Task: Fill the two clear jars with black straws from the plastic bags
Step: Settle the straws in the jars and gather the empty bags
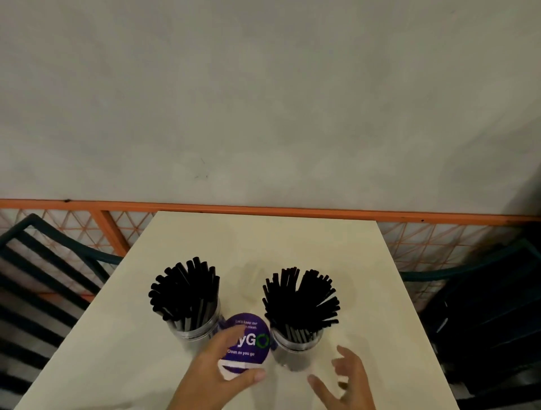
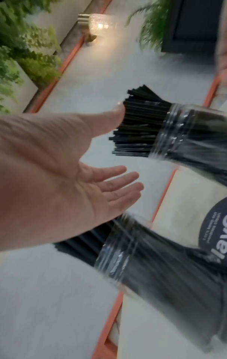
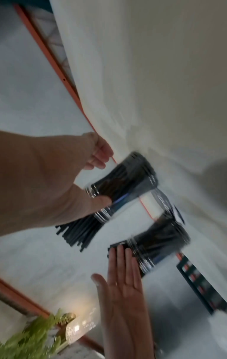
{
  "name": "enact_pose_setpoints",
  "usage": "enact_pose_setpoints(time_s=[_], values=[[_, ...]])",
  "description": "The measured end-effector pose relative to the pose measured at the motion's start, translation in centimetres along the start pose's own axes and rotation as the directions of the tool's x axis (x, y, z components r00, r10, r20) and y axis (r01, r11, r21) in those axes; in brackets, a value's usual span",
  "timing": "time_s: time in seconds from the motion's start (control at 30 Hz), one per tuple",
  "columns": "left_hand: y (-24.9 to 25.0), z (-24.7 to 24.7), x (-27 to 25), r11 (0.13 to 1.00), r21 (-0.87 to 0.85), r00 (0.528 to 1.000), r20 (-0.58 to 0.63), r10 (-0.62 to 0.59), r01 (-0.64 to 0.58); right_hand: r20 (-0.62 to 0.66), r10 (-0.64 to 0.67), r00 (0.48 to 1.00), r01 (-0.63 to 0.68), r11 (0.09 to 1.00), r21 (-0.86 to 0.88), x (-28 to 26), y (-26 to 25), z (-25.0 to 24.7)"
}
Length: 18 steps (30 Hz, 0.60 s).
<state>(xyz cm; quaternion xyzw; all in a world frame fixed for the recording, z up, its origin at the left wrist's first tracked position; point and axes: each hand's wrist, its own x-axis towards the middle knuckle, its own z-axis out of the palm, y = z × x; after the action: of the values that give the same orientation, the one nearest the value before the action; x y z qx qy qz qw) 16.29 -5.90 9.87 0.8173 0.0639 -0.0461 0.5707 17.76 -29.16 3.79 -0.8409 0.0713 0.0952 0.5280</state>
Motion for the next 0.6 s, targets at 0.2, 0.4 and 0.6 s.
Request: enact_pose_setpoints(time_s=[0.2, 0.4, 0.6], values=[[0.6, -4.6, -2.1, 0.998, 0.024, 0.937, -0.345, 0.055, -0.05, 0.412, 0.073, 0.908, -0.04, 0.995, -0.089, -1.2, -1.9, 3.7], [-1.7, -9.1, -1.4, 0.997, -0.071, 0.842, -0.536, -0.06, 0.026, 0.48, 0.044, 0.876, 0.009, 0.994, -0.108, -0.6, -3.4, 11.2], [-3.1, -11.4, 1.8, 0.996, -0.07, 0.974, -0.214, -0.072, 0.059, 0.262, -0.344, 0.902, 0.307, 0.936, 0.173, 0.3, -13.5, 13.0]])
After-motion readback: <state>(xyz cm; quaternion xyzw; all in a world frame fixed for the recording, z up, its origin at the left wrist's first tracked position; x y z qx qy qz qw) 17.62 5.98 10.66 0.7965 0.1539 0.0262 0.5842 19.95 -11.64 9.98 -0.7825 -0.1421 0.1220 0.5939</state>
